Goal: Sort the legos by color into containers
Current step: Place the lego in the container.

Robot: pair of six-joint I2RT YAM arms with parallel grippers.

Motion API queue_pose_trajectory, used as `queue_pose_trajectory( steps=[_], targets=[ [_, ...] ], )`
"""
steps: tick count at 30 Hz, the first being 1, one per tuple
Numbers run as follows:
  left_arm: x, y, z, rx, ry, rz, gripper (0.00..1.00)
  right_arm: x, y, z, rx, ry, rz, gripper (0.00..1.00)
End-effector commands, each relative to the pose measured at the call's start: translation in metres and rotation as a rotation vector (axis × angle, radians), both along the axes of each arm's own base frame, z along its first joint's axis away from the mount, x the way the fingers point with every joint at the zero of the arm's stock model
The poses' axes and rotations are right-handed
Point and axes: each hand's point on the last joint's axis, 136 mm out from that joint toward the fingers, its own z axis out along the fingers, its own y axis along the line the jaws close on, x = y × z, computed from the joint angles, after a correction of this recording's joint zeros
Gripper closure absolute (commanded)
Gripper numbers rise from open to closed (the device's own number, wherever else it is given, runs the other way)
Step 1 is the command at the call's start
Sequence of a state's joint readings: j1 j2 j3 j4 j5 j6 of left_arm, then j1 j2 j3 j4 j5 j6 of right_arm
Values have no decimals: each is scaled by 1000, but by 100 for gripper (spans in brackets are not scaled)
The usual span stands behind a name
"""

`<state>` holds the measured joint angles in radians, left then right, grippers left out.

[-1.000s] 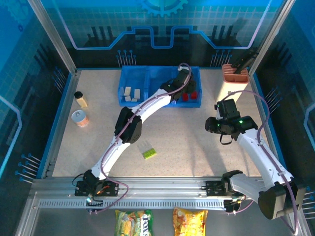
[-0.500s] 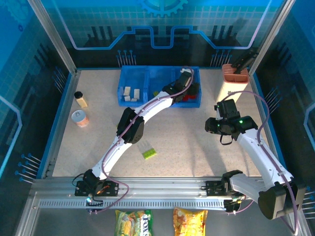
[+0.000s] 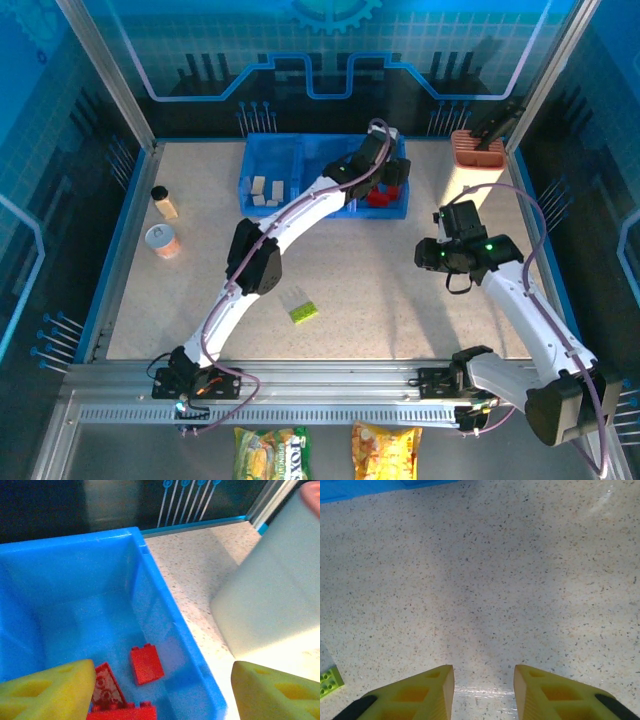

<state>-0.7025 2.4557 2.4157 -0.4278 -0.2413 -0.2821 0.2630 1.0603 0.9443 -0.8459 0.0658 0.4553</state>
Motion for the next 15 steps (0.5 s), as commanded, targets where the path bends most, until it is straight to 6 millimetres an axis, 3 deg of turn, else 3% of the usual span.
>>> queue_pose_trajectory(
  steps=[1, 6, 15],
  targets=[
    [-33, 14, 15, 24, 84, -36, 28, 4, 15, 7, 25, -6, 41, 63],
    [-69, 44, 1, 75, 183, -22, 30, 5, 31, 1, 18, 13, 81, 63],
    [-129, 131, -49, 95, 394, 95, 32, -2, 55, -16, -7, 65, 134, 63]
  ],
)
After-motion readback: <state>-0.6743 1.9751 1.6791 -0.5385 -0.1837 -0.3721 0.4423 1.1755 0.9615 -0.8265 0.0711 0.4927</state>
